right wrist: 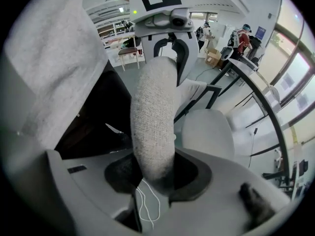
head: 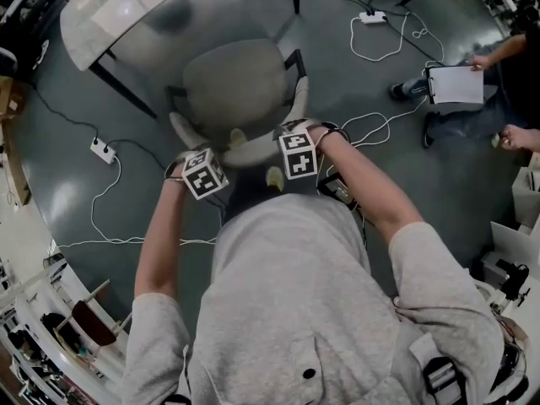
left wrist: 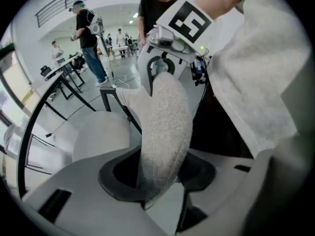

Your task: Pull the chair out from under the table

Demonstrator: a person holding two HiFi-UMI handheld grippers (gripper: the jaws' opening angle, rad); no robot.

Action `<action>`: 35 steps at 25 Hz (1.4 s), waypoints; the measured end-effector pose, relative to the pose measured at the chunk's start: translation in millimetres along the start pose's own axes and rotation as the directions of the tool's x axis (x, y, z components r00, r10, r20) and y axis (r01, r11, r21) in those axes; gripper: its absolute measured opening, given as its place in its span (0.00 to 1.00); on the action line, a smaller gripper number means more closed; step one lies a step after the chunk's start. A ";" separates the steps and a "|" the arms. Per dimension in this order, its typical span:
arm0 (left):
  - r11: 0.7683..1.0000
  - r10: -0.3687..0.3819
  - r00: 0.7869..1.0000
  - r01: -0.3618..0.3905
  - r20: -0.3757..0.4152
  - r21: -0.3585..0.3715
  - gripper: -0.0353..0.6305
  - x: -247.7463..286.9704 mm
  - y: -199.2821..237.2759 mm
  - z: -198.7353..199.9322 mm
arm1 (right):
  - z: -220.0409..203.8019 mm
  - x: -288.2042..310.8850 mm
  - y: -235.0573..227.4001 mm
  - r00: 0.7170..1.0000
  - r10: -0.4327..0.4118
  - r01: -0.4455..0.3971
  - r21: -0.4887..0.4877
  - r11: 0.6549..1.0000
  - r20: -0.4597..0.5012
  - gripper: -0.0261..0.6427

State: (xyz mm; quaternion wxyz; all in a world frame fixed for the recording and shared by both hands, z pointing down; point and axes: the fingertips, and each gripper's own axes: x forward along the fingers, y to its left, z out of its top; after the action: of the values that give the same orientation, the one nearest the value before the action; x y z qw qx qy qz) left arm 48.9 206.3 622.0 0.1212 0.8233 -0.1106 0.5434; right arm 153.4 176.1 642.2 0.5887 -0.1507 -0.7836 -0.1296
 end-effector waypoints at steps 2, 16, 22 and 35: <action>0.995 0.046 0.996 -0.039 0.070 -0.092 0.34 -14.6 2.0 -3.7 | -4.3 -17.2 1.3 0.999 -0.050 0.049 0.024 0.998 0.022 0.23; 0.614 0.705 0.651 -0.361 0.282 -0.702 0.09 -166.8 24.2 38.7 | 34.7 -236.4 -40.0 0.571 -0.705 0.256 0.725 0.639 0.421 0.10; 0.355 0.898 0.378 -0.323 0.224 -0.878 0.08 -219.4 43.3 99.9 | 37.0 -267.5 -59.0 0.372 -0.863 0.070 0.917 0.393 0.342 0.09; 0.390 0.896 0.355 -0.339 0.267 -0.856 0.08 -221.2 39.9 112.4 | 55.5 -250.8 -57.4 0.396 -0.860 0.066 0.924 0.376 0.321 0.08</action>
State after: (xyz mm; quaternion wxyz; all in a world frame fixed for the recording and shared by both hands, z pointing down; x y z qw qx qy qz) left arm 48.8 143.8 378.5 0.1179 0.7279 -0.6687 0.0957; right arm 147.6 123.3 384.5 0.0947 0.3609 -0.9179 0.1349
